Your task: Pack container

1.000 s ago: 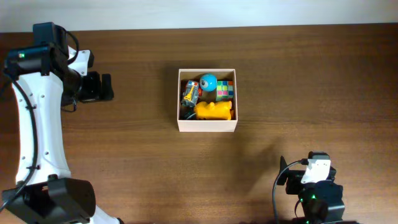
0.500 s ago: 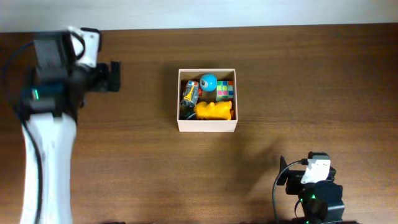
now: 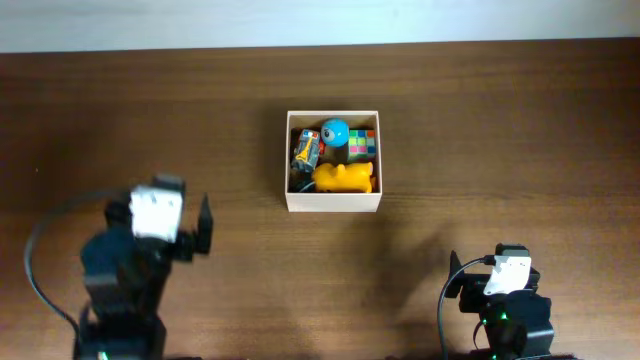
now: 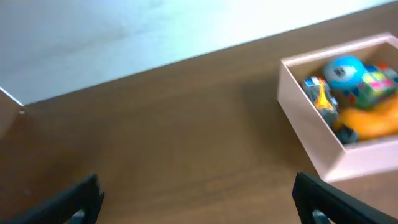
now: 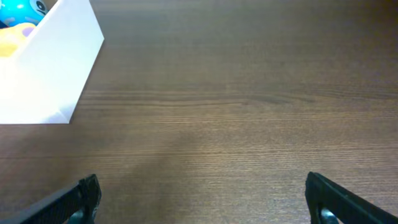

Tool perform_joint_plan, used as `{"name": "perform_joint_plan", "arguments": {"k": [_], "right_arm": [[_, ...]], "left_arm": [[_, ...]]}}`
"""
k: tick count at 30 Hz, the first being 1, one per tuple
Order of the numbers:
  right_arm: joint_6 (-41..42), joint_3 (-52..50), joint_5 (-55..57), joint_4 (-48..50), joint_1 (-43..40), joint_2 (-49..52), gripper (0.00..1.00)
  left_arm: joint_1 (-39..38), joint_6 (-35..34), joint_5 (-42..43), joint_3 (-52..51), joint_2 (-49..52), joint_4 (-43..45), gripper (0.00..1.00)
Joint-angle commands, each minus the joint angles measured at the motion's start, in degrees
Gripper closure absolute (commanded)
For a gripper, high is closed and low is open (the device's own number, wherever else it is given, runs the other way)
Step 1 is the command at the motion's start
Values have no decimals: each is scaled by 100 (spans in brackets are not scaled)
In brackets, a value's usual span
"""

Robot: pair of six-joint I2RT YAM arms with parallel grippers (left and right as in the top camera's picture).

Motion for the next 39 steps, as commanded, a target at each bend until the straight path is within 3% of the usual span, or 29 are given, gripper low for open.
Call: {"name": "perform_joint_plan", "arguments": {"k": [1,17,39], "right_arm": [[-42,-28,-13,15,-46,-44,1],[-42,-28,-13,15,-46,-44,1],[-42,-28,-13,15,-46,-46,1]], "left_arm": [[22,83,396,-857,-780,59,1],[20,24,979,-2588,-2708,142,1],[17,26,973,-2693,-2918,-192,1]]}}
